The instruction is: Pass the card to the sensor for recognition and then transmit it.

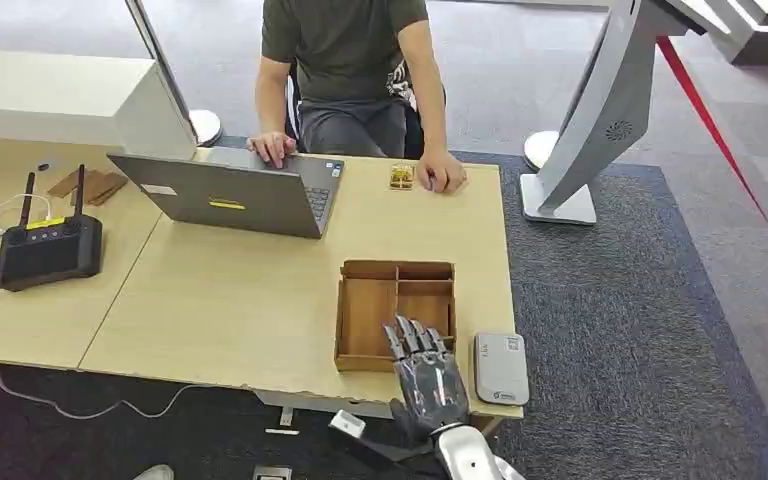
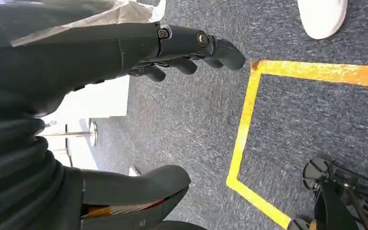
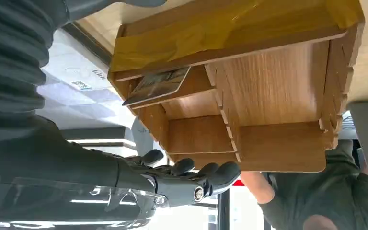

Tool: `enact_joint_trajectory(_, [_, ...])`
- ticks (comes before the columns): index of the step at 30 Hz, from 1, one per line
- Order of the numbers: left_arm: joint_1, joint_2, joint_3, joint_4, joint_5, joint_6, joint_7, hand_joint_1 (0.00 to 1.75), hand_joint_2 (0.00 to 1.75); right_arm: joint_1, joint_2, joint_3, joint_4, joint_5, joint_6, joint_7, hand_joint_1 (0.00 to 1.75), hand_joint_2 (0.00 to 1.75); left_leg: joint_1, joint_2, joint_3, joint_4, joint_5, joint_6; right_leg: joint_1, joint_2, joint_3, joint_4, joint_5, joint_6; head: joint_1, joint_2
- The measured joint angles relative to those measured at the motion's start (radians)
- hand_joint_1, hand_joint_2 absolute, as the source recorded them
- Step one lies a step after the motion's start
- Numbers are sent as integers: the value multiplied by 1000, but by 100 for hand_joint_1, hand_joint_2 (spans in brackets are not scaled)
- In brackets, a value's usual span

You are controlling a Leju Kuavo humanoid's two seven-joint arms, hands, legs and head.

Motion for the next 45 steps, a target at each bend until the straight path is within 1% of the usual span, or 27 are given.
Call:
enact_joint_trajectory(9, [0, 0, 0, 0, 0, 9, 0, 0, 175, -6, 8, -3, 34, 13, -5, 9, 0, 175, 0, 0, 0, 0, 0, 0, 0, 0, 0, 0, 0, 0, 0, 0])
enact_joint_trajectory(23, [0, 0, 0, 0, -3, 10, 3, 0, 175, -21, 7, -15, 48, 54, 5, 47, 0, 175, 0, 0, 0, 0, 0, 0, 0, 0, 0, 0, 0, 0, 0, 0])
enact_joint_trajectory(38, [0, 0, 0, 0, -1, 15, 5, 0, 175, -30, 10, -15, 51, 64, 13, 51, 0, 175, 0, 0, 0, 0, 0, 0, 0, 0, 0, 0, 0, 0, 0, 0])
enact_joint_trajectory(45, [0, 0, 0, 0, -3, 17, 7, 0, 175, -32, 12, -15, 50, 68, 35, 80, 0, 175, 0, 0, 0, 0, 0, 0, 0, 0, 0, 0, 0, 0, 0, 0])
